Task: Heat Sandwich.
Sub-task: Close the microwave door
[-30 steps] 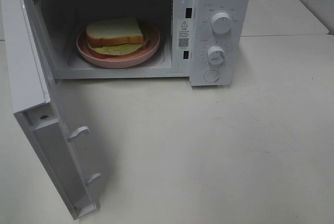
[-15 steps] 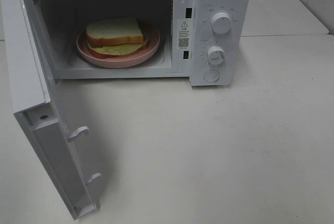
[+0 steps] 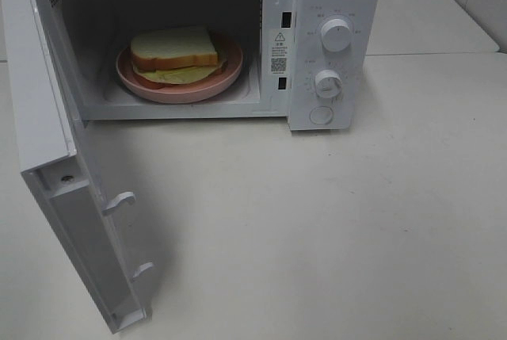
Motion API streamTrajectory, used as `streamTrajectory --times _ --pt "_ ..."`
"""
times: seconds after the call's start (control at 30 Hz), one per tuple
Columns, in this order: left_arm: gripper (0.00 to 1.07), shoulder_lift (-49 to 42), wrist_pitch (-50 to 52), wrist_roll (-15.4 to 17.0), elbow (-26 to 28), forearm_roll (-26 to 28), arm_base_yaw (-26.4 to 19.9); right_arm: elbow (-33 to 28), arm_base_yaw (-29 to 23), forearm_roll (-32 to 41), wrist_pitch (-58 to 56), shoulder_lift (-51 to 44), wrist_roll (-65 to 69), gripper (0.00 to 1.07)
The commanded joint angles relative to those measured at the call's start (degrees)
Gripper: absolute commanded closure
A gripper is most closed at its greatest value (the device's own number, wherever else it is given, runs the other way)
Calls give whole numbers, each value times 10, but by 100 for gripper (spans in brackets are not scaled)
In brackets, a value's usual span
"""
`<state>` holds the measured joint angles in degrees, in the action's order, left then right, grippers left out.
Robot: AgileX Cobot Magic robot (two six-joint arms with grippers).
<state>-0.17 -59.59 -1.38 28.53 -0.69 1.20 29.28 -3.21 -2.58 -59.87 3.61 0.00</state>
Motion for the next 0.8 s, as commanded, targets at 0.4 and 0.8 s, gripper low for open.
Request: streamTrajectory --times 0.4,0.8 --pt "9 -14 2 2 -2 -1 4 -3 13 3 6 -53 7 31" --pt "9 -14 2 2 -2 -1 4 -3 13 3 6 -53 6 31"
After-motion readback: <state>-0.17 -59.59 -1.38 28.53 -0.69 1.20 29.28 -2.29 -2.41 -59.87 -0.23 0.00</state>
